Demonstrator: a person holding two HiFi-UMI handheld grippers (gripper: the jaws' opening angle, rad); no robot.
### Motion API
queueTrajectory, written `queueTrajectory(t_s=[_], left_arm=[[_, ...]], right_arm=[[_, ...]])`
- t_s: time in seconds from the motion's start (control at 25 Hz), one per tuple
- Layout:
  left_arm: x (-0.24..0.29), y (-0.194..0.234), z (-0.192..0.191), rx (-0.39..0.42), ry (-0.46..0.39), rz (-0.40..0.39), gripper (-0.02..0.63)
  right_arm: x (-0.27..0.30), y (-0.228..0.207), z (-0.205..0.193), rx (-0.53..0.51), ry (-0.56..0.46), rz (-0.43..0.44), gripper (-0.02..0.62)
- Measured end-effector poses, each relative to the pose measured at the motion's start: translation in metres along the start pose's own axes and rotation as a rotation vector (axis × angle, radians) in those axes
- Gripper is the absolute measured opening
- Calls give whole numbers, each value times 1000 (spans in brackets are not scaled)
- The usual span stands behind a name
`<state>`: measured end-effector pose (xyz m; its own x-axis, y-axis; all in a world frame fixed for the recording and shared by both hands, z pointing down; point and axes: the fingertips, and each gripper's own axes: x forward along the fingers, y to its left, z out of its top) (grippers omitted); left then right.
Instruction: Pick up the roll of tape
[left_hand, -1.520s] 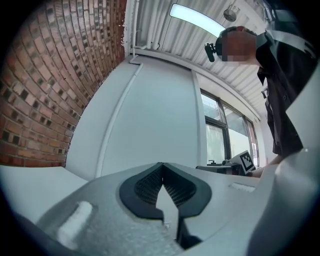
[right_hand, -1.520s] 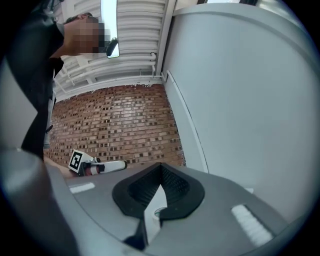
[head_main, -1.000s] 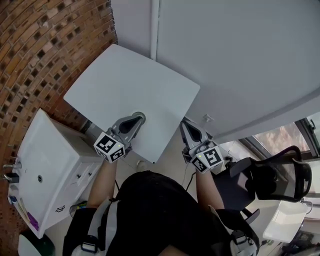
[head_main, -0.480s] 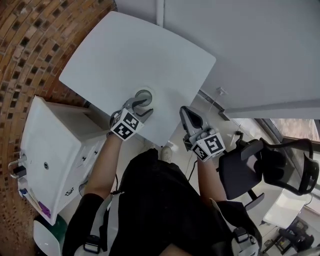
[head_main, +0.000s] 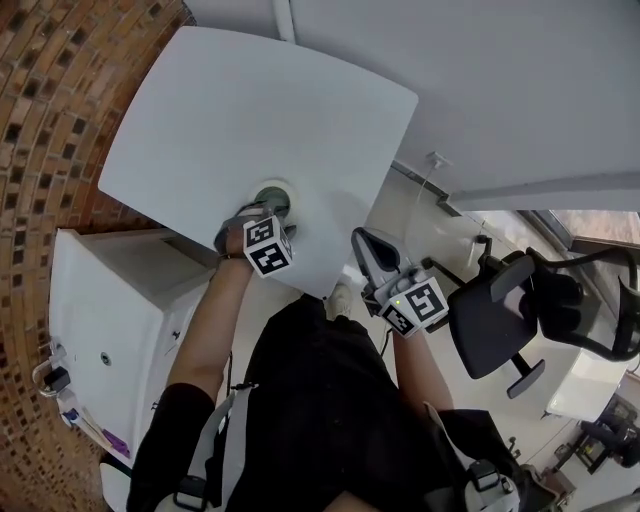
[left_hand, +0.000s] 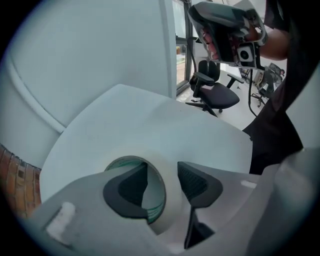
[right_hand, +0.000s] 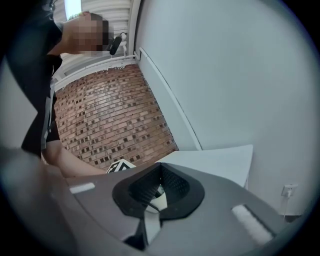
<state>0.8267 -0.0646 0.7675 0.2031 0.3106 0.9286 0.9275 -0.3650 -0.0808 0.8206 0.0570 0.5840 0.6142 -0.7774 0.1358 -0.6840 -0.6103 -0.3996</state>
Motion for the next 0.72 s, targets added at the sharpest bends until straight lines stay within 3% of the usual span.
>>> queueTrajectory(t_s=[0.2, 0.48, 0.6, 0.72], left_arm=[[11, -8, -12, 95, 178, -51, 184], [10, -12, -12, 121, 162, -48, 163], [1, -12, -7, 37, 86, -47, 153], [-17, -1, 10, -189, -130, -42, 158]], right_arm=[[-7, -3, -9, 18, 4, -18, 6], [-8, 3, -8, -3, 6, -6, 6], [-12, 5, -3, -17, 7, 2, 6], [-17, 5, 2, -21, -6, 12, 6]])
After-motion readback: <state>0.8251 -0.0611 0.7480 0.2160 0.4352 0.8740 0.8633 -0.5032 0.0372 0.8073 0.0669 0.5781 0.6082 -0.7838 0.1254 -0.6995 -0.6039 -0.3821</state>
